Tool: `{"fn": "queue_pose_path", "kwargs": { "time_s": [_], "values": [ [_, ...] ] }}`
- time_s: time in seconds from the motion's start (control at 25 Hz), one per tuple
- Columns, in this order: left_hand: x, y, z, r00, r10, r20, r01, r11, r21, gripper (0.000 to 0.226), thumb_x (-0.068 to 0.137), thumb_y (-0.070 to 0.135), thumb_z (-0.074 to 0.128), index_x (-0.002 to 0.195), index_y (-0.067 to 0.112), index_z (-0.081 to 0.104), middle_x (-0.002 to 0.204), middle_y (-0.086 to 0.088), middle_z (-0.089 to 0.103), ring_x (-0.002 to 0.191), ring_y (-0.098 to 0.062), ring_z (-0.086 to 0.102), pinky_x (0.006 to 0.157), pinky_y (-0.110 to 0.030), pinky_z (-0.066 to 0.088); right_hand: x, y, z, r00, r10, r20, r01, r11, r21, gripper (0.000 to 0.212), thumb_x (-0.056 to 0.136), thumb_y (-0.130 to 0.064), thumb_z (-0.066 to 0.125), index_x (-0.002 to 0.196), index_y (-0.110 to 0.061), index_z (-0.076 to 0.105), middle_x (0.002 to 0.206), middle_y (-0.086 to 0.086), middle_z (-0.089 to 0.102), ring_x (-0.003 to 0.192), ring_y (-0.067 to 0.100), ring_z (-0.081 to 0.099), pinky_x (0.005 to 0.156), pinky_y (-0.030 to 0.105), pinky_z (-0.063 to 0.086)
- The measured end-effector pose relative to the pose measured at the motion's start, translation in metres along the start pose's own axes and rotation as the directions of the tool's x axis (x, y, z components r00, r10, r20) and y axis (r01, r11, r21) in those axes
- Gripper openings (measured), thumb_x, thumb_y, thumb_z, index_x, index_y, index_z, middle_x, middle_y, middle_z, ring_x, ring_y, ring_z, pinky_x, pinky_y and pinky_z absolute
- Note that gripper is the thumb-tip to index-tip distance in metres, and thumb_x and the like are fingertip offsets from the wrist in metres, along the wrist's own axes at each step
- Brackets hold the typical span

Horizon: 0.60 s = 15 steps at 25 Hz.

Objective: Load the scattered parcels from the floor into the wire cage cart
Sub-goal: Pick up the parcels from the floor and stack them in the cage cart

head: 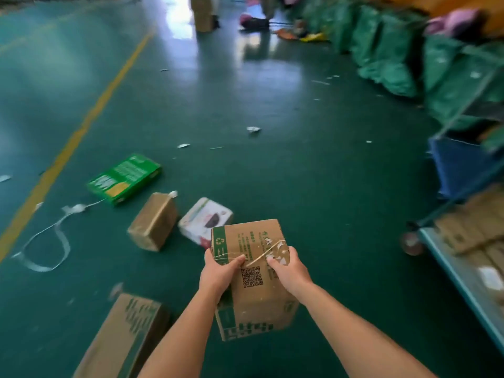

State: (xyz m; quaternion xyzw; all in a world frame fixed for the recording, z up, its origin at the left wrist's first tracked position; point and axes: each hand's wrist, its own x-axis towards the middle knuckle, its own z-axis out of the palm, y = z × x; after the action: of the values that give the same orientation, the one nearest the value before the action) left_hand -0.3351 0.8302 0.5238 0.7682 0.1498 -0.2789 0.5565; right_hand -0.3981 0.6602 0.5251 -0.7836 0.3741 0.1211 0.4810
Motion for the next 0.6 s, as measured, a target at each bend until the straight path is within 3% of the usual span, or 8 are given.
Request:
{"fn": "queue_pose_path", "kwargs": {
  "time_s": [0.24,0.44,0.6],
  "values": [
    [-0.014,0.072,0.168,0.945,0.108,0.309,-0.161,0.975,0.151,0.055,0.078,0.041,0.076,0.114,0.03,0.036,0.099,0.005,0.06,0.087,-0.019,0.062,0.08,-0.037,0.051,0.01,0.075,-0.144,0.948,0.199,-0.248,-0.138,0.96,0.243,0.076,0.083,-0.063,0.055,0.146,-0.032,0.026,0.131,-0.005,0.055,0.112,0.021,0.057,0.096,0.043,0.049],
    [-0.05,0.115,0.329,0.841,0.12,0.528,-0.303,0.913,0.275,0.053,0.077,0.038,0.078,0.111,0.029,0.039,0.093,0.004,0.063,0.083,-0.021,0.066,0.083,-0.045,0.055,0.001,0.155,-0.262,0.844,0.36,-0.397,-0.171,0.883,0.437,0.082,0.085,-0.063,0.053,0.151,-0.03,0.018,0.142,-0.004,0.048,0.123,0.023,0.051,0.102,0.039,0.044],
    [-0.099,0.134,0.484,0.735,0.103,0.67,-0.419,0.846,0.329,0.053,0.078,0.036,0.077,0.113,0.027,0.038,0.091,0.003,0.063,0.079,-0.019,0.065,0.079,-0.043,0.056,-0.006,0.244,-0.369,0.737,0.477,-0.479,-0.141,0.801,0.582,0.084,0.077,-0.069,0.053,0.147,-0.034,0.022,0.137,-0.007,0.053,0.117,0.02,0.057,0.098,0.043,0.048]
  ]
}}
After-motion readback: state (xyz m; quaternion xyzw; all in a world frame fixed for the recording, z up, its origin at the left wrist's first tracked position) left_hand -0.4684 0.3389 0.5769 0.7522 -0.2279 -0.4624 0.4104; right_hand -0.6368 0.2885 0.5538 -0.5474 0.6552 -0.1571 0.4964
